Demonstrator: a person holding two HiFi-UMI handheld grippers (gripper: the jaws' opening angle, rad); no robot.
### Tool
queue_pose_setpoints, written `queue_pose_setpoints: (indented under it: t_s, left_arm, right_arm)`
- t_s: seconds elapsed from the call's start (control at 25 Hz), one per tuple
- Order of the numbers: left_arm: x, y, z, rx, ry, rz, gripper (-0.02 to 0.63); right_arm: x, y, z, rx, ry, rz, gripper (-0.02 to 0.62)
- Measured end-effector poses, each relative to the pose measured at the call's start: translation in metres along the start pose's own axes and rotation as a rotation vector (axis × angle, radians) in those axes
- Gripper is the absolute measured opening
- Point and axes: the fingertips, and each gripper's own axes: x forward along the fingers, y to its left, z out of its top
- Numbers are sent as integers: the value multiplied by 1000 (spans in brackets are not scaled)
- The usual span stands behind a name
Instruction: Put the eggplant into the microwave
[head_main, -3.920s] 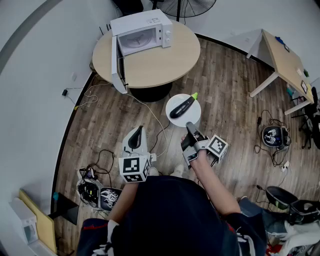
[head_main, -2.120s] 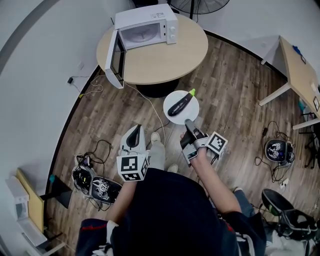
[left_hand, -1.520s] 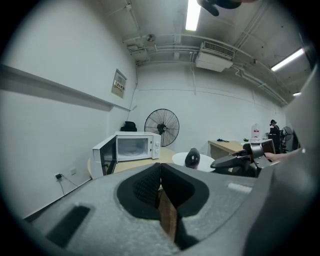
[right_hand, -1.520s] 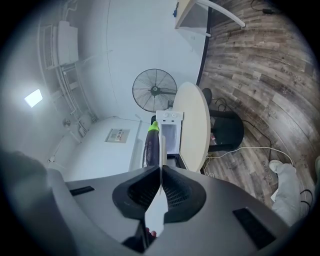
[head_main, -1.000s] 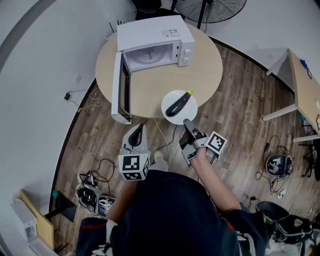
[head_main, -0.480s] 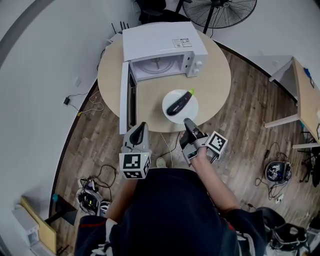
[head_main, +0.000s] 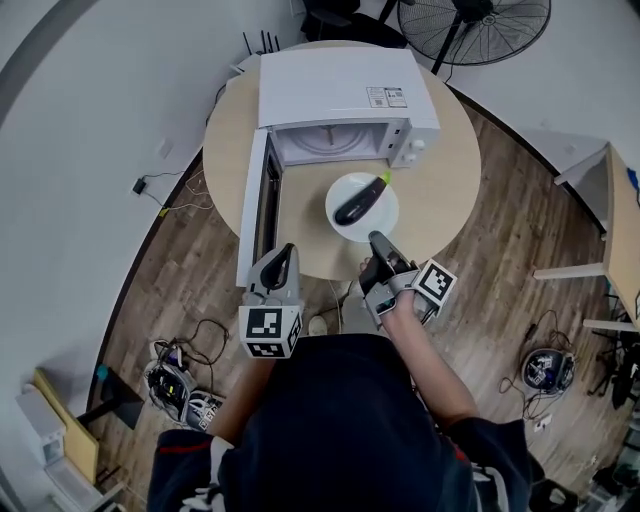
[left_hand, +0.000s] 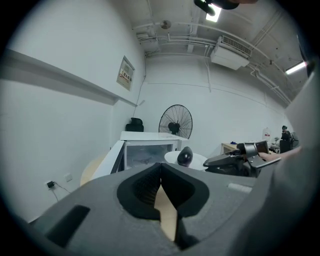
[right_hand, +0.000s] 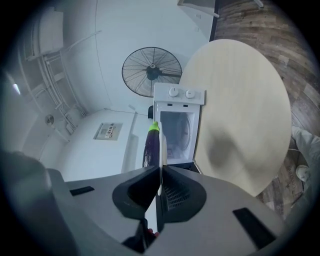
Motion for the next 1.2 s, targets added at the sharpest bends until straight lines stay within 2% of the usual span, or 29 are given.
queue_pose_setpoints:
  t_s: [0.28,0.52,1.0,1.2]
  left_arm:
    - [38,-2,7,-35,9,78,17]
    - [65,-4,9,-67,19,131,17]
    - [89,5,8,-95,32,238,17]
    - [93,8,5,-91,45,254,17]
  right_arm:
    - [37,1,41,-8,77,-3,21]
    - [64,-3,60,2,142,-14,21]
    - [96,-13,66,-11,272,-48,21]
    - [107,-21,63,-15,305,-68,21]
